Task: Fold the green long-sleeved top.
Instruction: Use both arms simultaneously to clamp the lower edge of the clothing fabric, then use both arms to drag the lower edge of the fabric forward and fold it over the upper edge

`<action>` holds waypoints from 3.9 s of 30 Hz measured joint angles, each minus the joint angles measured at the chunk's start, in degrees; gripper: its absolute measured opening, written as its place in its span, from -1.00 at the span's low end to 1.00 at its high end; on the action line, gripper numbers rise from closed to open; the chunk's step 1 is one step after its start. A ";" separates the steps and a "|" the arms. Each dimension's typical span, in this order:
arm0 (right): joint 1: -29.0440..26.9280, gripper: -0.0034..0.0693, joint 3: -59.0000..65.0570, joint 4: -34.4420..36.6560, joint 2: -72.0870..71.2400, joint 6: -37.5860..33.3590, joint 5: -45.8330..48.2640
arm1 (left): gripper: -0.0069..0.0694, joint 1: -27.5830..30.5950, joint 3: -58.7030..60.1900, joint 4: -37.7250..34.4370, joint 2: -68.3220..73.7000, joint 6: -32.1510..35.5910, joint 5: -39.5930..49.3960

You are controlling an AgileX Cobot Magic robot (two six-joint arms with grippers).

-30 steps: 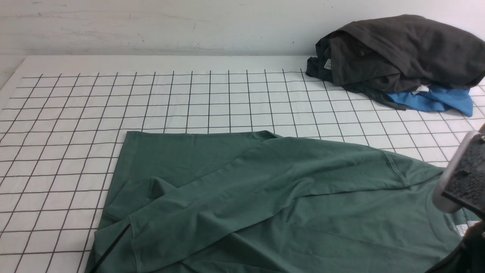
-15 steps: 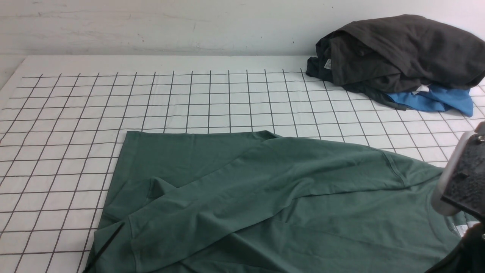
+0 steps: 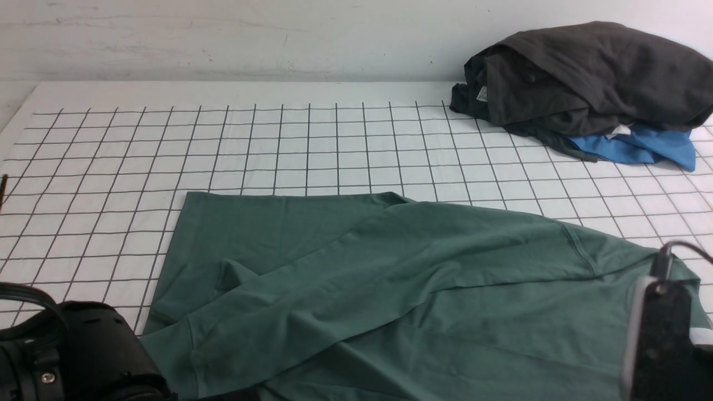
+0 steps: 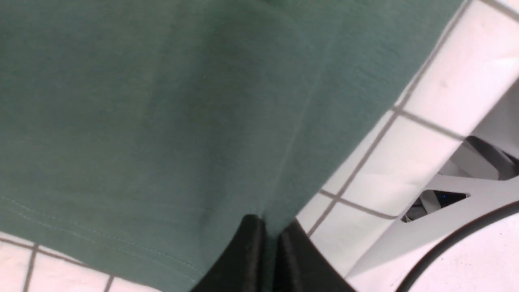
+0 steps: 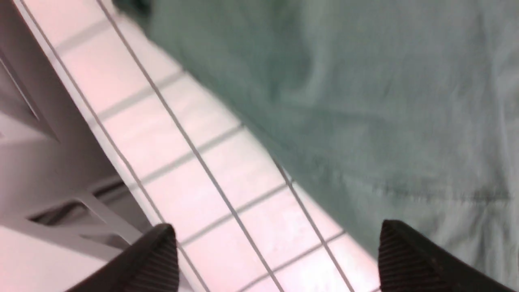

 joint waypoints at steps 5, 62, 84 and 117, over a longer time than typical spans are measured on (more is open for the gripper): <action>0.00 0.87 5.75 -5.02 1.98 -0.07 -5.82 | -0.78 1.37 0.00 0.00 0.00 1.40 0.20; -19.54 -0.86 -37.78 -3.66 38.97 -21.74 -4.17 | -0.78 25.29 -41.22 8.59 18.78 12.05 6.64; -26.46 -0.86 -57.30 -1.07 60.90 -23.11 -6.40 | -0.78 31.19 -67.32 10.11 44.29 16.66 3.75; -26.42 0.12 -63.05 -6.82 65.02 -1.57 -14.68 | 0.28 33.56 -73.65 17.24 49.72 -1.31 1.60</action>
